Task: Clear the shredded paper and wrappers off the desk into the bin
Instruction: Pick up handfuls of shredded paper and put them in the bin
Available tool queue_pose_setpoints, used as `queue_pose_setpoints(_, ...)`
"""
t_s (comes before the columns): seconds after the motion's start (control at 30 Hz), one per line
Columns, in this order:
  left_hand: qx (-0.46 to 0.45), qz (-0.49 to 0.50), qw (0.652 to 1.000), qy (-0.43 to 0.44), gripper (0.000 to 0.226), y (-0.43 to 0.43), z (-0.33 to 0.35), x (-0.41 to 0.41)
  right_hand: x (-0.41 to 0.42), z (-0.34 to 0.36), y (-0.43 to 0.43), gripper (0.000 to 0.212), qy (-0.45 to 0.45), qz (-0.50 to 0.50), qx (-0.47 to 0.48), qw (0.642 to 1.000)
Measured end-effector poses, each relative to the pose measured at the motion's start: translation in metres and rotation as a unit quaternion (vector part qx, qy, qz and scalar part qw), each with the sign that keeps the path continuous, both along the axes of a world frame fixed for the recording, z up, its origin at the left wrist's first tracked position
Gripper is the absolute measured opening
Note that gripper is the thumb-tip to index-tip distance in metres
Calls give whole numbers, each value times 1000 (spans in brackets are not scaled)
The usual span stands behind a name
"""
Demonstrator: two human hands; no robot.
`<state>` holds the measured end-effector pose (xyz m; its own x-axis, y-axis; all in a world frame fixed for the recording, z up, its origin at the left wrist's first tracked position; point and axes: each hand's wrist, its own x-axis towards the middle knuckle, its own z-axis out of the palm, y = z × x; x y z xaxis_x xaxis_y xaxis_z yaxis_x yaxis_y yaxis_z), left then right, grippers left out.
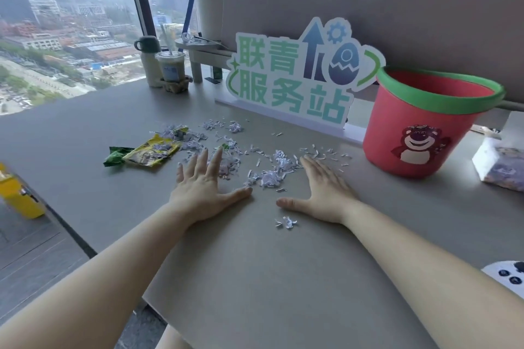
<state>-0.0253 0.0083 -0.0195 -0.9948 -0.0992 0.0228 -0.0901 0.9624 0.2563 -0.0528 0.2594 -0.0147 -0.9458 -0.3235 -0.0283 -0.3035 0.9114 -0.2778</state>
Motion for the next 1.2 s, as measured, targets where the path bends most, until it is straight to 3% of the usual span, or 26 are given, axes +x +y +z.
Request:
queue_pose_setpoints(0.5, 37, -8, 997, 69, 93, -16, -8, -52, -54, 1, -60, 105, 56, 14, -50, 997)
queue_pose_setpoints(0.83, 29, -68, 989, 130, 59, -11, -3, -66, -72, -6, -65, 78, 97, 28, -95, 990)
queue_pose_setpoints(1.0, 36, -87, 986, 141, 53, -11, -3, -63, -69, -7, -65, 46, 103, 47, -120, 986)
queue_pose_setpoints(1.2, 56, -98, 984, 141, 43, -10, 0, -58, -63, -6, -64, 29, 89, 57, -153, 983)
